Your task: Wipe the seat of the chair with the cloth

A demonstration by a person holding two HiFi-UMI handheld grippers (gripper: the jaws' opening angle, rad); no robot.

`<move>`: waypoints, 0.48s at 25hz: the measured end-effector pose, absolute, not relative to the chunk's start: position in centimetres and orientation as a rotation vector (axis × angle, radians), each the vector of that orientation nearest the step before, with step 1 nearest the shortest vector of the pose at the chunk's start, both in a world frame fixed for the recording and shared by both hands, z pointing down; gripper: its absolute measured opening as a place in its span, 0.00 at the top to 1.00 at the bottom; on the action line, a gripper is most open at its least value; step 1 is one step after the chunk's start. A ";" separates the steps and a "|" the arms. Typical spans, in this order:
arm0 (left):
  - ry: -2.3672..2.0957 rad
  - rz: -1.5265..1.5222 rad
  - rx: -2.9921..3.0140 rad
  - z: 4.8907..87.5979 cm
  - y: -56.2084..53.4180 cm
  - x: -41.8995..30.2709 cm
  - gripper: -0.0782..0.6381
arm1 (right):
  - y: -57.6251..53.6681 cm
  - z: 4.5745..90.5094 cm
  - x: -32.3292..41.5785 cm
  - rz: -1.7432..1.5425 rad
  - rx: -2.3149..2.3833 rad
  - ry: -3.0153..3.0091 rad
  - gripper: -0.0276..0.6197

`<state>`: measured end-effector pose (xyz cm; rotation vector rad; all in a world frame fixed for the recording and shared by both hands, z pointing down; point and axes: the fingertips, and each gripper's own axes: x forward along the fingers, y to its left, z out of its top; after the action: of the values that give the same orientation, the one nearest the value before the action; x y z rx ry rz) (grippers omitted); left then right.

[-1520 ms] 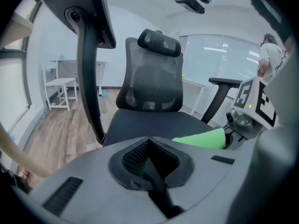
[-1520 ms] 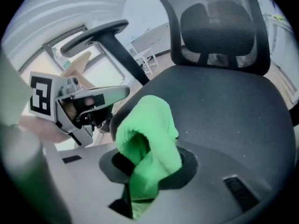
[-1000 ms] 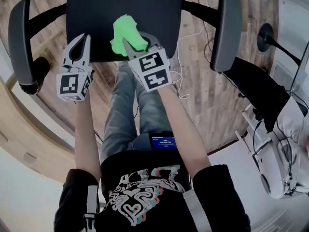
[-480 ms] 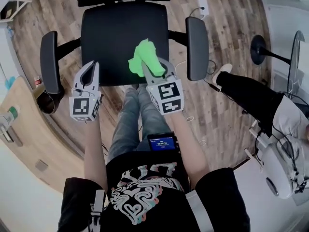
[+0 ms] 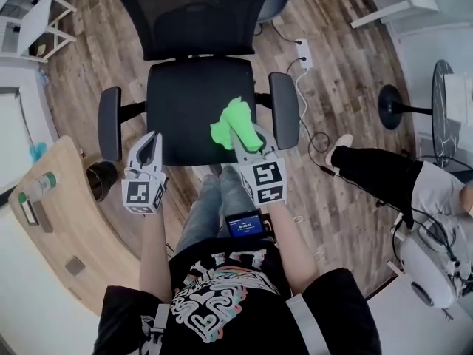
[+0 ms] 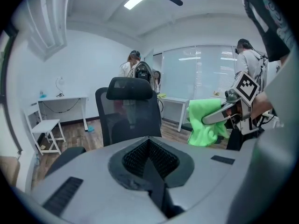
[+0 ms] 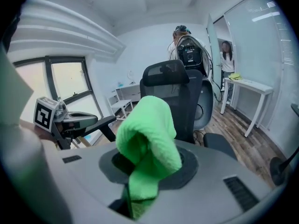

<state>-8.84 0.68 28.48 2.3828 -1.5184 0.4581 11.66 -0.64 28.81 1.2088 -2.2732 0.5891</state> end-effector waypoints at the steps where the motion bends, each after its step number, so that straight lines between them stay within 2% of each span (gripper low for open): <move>1: -1.528 0.454 2.392 27.5 0.5 -8.8 0.89 | -0.8 27.9 11.9 0.578 1.221 -2.281 0.80; 12: -1.582 0.426 2.474 18.5 -0.4 -7.0 0.89 | -1.5 18.7 15.6 0.440 1.345 -2.323 0.80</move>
<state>-7.05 -0.44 18.47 2.4736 -1.5815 0.4258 15.56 -1.47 18.66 1.3453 -2.3227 0.4400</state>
